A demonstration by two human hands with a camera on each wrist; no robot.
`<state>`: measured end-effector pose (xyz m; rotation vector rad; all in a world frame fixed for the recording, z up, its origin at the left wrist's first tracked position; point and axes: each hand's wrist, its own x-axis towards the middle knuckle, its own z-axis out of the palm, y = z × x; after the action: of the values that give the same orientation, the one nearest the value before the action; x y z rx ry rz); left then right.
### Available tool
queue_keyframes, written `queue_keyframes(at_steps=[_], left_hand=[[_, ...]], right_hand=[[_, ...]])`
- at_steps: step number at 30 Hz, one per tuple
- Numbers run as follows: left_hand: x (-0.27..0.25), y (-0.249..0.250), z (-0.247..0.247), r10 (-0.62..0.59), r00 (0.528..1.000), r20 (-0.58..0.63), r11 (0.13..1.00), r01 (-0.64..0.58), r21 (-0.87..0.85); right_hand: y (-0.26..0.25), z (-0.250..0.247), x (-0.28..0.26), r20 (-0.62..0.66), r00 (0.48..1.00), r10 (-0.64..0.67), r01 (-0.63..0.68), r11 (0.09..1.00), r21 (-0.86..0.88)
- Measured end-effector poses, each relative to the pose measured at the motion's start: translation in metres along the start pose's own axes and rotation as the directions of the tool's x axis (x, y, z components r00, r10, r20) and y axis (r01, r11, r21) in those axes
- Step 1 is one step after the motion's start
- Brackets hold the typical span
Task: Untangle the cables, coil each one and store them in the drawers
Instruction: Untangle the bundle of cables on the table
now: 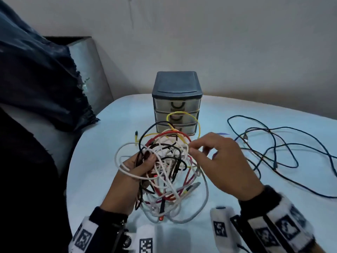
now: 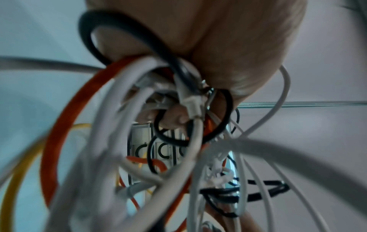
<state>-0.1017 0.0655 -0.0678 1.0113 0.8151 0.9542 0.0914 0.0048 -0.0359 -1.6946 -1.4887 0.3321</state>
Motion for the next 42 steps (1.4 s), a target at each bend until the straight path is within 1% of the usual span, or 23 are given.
queue_keyframes(at_steps=[2, 4, 9, 11, 13, 15, 18, 20, 23, 25, 26, 28, 30, 31, 32, 33, 34, 36, 38, 39, 40, 41, 42], left_hand=[[-0.001, -0.002, -0.001, 0.001, 1.000, 0.022, 1.000, -0.002, 0.013], [-0.002, -0.004, -0.002, 0.010, 0.999, 0.048, 0.999, -0.011, 0.037], [0.004, -0.011, 0.000, 0.025, 0.999, 0.022, 0.996, -0.027, 0.080], [0.007, -0.012, -0.001, 0.018, 0.999, 0.027, 0.996, -0.020, 0.086], [0.008, -0.012, -0.002, 0.007, 0.997, 0.071, 0.995, -0.015, 0.099], [0.007, -0.013, -0.002, -0.007, 0.995, 0.100, 0.990, -0.008, 0.143], [0.008, -0.019, -0.003, -0.015, 0.998, 0.055, 0.982, 0.005, 0.190], [0.010, -0.023, -0.004, -0.004, 1.000, -0.004, 0.986, 0.004, 0.166], [0.018, -0.025, -0.007, -0.007, 0.987, -0.163, 0.994, 0.025, 0.107], [0.026, -0.022, -0.017, -0.048, 0.966, -0.253, 0.999, 0.043, -0.025], [0.029, -0.021, -0.025, -0.081, 0.956, -0.281, 0.995, 0.060, -0.080], [0.032, -0.017, -0.040, -0.127, 0.939, -0.321, 0.982, 0.074, -0.173], [0.033, -0.013, -0.048, -0.160, 0.940, -0.301, 0.951, 0.065, -0.301], [0.033, -0.011, -0.051, -0.172, 0.940, -0.294, 0.939, 0.067, -0.336], [0.031, -0.008, -0.050, -0.178, 0.943, -0.281, 0.936, 0.074, -0.345], [0.031, -0.006, -0.051, -0.169, 0.943, -0.286, 0.940, 0.067, -0.334], [0.029, -0.005, -0.050, -0.157, 0.944, -0.289, 0.947, 0.061, -0.316], [0.028, -0.005, -0.048, -0.119, 0.952, -0.284, 0.968, 0.047, -0.248], [0.027, -0.007, -0.042, -0.037, 0.964, -0.262, 0.987, -0.006, -0.162], [0.026, -0.008, -0.039, 0.005, 0.969, -0.246, 0.994, -0.031, -0.102], [0.024, -0.008, -0.033, 0.035, 0.975, -0.221, 0.998, -0.044, -0.037], [0.022, -0.008, -0.027, 0.061, 0.980, -0.188, 0.998, -0.059, 0.015], [0.019, -0.008, -0.021, 0.080, 0.986, -0.148, 0.996, -0.073, 0.052]], right_hand=[[0.010, 0.010, -0.007, -0.026, 1.000, 0.005, -0.005, 1.000, -0.020], [0.019, 0.014, -0.012, -0.062, 0.998, 0.033, -0.032, 0.999, 0.020], [0.035, 0.011, -0.023, -0.155, 0.987, 0.032, -0.025, 0.999, 0.045], [0.034, 0.011, -0.023, -0.163, 0.987, 0.017, -0.002, 0.996, 0.092], [0.031, 0.013, -0.021, -0.165, 0.986, 0.012, 0.011, 0.990, 0.139], [0.030, 0.014, -0.020, -0.163, 0.986, 0.031, -0.006, 0.989, 0.148], [0.034, 0.012, -0.021, -0.163, 0.986, 0.040, -0.021, 0.993, 0.117], [0.032, 0.010, -0.024, -0.167, 0.985, 0.035, -0.018, 0.995, 0.102], [0.030, 0.000, -0.023, -0.262, 0.964, 0.046, -0.012, 0.991, 0.130], [0.035, -0.017, -0.018, -0.425, 0.899, 0.108, -0.007, 0.973, 0.232], [0.040, -0.028, -0.015, -0.518, 0.841, 0.157, -0.003, 0.958, 0.286], [0.055, -0.054, -0.010, -0.681, 0.668, 0.299, -0.014, 0.921, 0.390], [0.070, -0.075, -0.009, -0.751, 0.492, 0.440, -0.024, 0.869, 0.494], [0.076, -0.080, -0.008, -0.754, 0.435, 0.492, -0.041, 0.847, 0.530], [0.078, -0.083, -0.009, -0.741, 0.410, 0.531, -0.072, 0.829, 0.554], [0.081, -0.083, -0.008, -0.720, 0.417, 0.554, -0.101, 0.816, 0.569], [0.080, -0.080, -0.008, -0.690, 0.447, 0.569, -0.138, 0.807, 0.575], [0.080, -0.071, -0.009, -0.645, 0.552, 0.528, -0.232, 0.841, 0.489], [0.072, -0.060, -0.010, -0.608, 0.673, 0.421, -0.363, 0.905, 0.224], [0.065, -0.055, -0.012, -0.602, 0.737, 0.309, -0.357, 0.933, 0.043], [0.053, -0.050, -0.014, -0.609, 0.778, 0.151, -0.280, 0.952, -0.121], [0.039, -0.044, -0.014, -0.599, 0.801, -0.008, -0.167, 0.957, -0.236], [0.023, -0.038, -0.014, -0.572, 0.812, -0.120, -0.059, 0.957, -0.283]])
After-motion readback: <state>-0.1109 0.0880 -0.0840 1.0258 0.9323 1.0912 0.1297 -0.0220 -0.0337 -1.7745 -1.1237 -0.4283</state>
